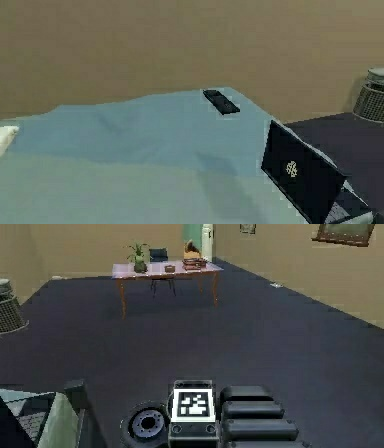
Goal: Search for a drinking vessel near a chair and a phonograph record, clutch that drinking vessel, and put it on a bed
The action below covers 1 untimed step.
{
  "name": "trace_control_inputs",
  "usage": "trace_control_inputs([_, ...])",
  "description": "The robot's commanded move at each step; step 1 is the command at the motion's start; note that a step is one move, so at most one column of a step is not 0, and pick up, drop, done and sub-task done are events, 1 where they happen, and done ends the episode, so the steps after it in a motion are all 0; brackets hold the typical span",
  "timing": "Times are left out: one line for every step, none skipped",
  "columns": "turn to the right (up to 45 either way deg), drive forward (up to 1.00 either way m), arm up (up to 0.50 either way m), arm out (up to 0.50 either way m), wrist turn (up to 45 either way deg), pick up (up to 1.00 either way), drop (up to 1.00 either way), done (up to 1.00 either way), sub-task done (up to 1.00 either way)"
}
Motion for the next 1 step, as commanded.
trace_control_inputs([-24.0,0.0,0.0,0.0,0.0,0.0,0.0,0.0,0.0])
